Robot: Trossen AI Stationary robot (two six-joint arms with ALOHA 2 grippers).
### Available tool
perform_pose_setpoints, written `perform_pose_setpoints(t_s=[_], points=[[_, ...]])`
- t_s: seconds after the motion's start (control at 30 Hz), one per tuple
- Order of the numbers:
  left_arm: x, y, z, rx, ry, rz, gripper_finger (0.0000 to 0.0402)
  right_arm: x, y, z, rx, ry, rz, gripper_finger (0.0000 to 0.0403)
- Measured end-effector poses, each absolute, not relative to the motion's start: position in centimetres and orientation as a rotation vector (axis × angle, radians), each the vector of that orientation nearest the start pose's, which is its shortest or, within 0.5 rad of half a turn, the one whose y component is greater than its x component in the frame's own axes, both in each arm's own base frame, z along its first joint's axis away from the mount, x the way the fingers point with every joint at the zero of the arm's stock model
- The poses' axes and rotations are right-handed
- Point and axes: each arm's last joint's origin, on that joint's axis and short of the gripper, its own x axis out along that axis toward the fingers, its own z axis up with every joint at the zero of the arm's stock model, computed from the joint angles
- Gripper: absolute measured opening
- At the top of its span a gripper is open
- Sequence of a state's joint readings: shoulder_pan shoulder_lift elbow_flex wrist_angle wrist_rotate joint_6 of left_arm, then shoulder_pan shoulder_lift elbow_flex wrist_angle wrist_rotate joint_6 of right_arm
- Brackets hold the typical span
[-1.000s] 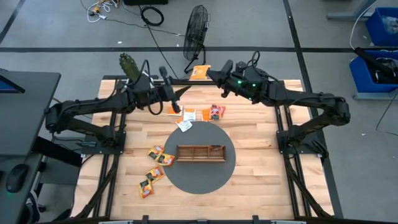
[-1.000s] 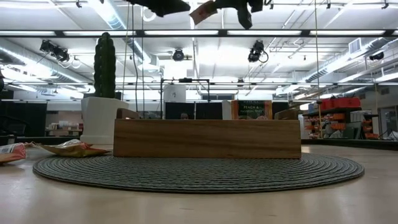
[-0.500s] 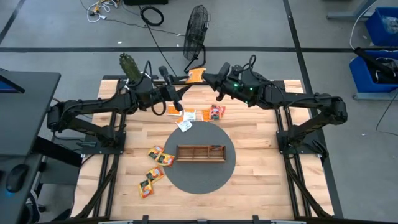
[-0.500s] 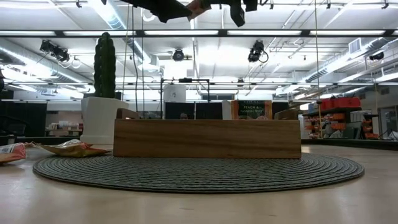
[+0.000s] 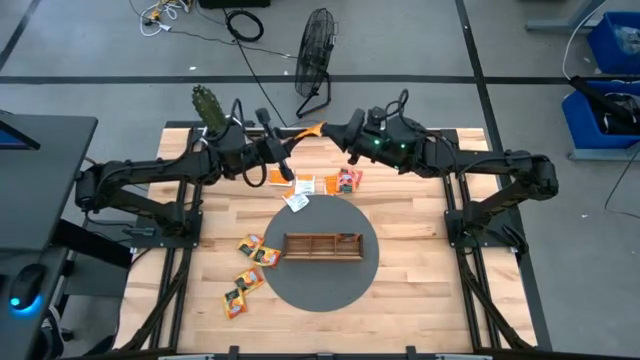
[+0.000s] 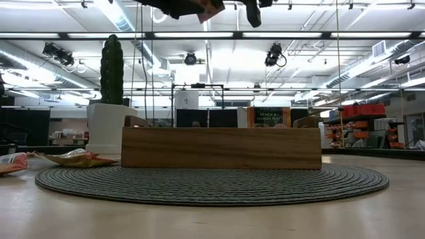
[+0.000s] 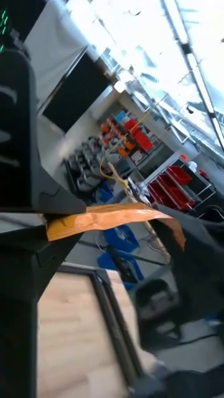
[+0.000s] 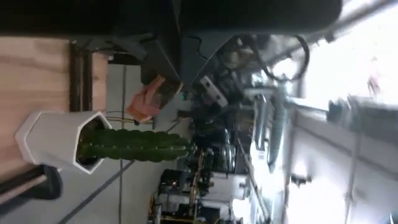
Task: Pick & Place Tea
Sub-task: Put the red tea bag into the right section of the wooden organizer
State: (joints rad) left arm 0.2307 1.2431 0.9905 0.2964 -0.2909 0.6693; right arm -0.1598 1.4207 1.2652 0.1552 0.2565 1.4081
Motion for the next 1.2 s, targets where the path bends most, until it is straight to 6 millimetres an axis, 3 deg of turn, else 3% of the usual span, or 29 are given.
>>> perform_pose_setpoints(t_s=[0.3,0.47,0.57,0.8,1.2], points=[[26.0,6.9,35.8,0.430,0.122,0.481,0.0015,30.0,-5.3,40.9,0.664,-0.171,-0.278,0.0080],[25.6,6.5,35.5,0.245,0.114,0.249,0.0018,28.8,-4.1,41.3,0.276,-0.061,-0.279,0.0131],[25.5,6.4,35.5,0.114,0.085,0.075,0.0018,28.7,-3.6,40.4,0.131,0.055,-0.262,0.0161],[25.2,7.3,35.3,-0.076,0.098,-0.013,0.0018,28.7,-3.3,39.3,0.037,0.180,-0.177,0.0204],[25.4,7.7,34.9,-0.128,0.120,-0.020,0.0020,30.7,-3.4,38.0,0.046,0.189,-0.154,0.0194]])
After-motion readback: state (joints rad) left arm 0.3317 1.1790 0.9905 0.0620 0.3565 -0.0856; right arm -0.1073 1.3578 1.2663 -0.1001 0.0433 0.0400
